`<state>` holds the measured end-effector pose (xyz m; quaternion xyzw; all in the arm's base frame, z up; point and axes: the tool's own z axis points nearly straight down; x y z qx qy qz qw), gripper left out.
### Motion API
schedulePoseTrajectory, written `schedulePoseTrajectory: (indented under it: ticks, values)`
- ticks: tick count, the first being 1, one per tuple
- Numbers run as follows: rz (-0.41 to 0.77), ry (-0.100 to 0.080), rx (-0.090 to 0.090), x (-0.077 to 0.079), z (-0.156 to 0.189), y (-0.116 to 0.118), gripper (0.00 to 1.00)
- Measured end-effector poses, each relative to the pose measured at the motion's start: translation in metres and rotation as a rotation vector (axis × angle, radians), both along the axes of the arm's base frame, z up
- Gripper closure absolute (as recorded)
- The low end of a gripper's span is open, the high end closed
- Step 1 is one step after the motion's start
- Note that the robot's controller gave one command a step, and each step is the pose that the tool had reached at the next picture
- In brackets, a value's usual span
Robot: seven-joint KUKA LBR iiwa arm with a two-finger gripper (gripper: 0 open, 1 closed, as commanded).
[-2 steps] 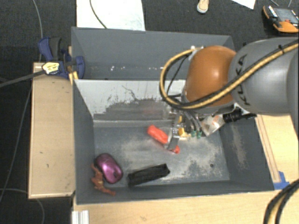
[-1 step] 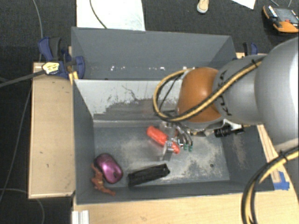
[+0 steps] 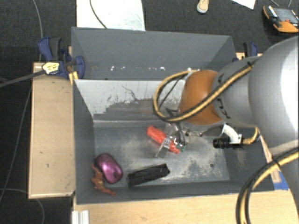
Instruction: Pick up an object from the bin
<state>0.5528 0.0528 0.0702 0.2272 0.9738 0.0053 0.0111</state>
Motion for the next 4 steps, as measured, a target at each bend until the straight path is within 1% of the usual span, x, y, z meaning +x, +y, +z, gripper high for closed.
schedulePoseTrajectory:
  ticks: [1,2,3,4]
  values:
    - [0.293,0.021,-0.007,0.007,0.001,0.003,1.00]
    - [0.292,0.021,-0.006,0.007,0.001,0.003,1.00]
    - [0.292,0.033,-0.005,0.004,0.015,0.002,1.00]
    - [0.292,0.027,-0.005,0.005,0.053,0.002,1.00]
